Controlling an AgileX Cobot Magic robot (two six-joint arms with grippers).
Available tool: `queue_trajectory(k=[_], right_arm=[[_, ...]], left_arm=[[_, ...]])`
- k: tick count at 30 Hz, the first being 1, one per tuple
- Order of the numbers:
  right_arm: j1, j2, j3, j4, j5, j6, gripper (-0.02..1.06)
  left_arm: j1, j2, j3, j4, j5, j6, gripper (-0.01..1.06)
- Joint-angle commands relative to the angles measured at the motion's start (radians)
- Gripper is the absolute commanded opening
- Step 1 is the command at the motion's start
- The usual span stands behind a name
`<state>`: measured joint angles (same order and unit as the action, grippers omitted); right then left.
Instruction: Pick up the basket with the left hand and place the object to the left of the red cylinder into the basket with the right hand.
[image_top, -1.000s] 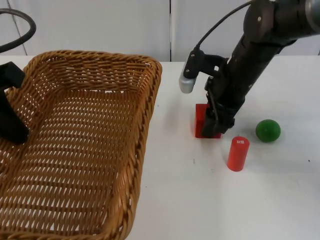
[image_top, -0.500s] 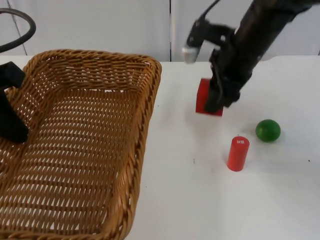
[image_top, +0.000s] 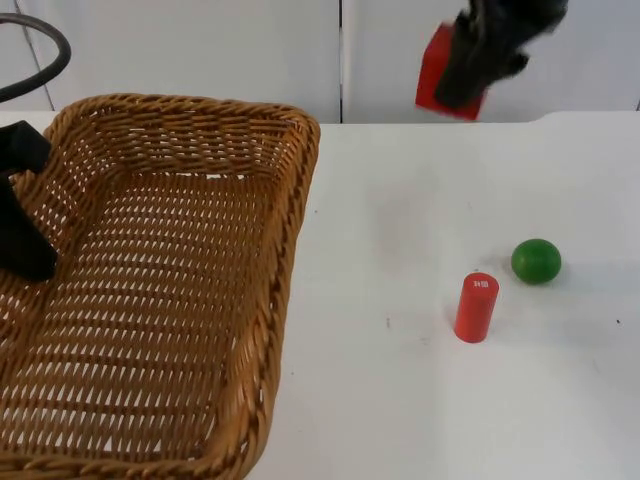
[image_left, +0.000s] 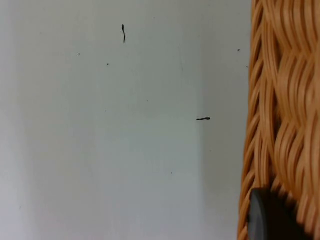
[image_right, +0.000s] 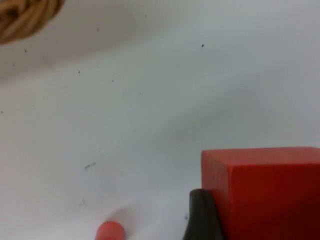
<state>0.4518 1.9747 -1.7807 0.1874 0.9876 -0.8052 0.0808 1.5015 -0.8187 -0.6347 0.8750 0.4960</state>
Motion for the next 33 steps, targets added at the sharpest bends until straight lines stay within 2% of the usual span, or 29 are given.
queue_trajectory(k=[1,7,16,33], right_arm=[[0.001,-0.052,-0.007,-0.003,0.034,0.047,0.00],[0.001,-0.123,-0.007,-0.008,0.101,0.118,0.00],[0.001,-0.176,-0.007,-0.108,0.157,0.279,0.00],[0.001,-0.178,-0.007,-0.110,0.170,0.301,0.00]], left_arm=[[0.002,-0.013,-0.001,-0.037,0.008,0.004,0.00],[0.002,-0.013,-0.001,-0.037,0.008,0.004,0.00],[0.002,-0.013,-0.001,-0.037,0.008,0.004,0.00],[0.002,-0.013,-0.001,-0.037,0.008,0.004,0.00]])
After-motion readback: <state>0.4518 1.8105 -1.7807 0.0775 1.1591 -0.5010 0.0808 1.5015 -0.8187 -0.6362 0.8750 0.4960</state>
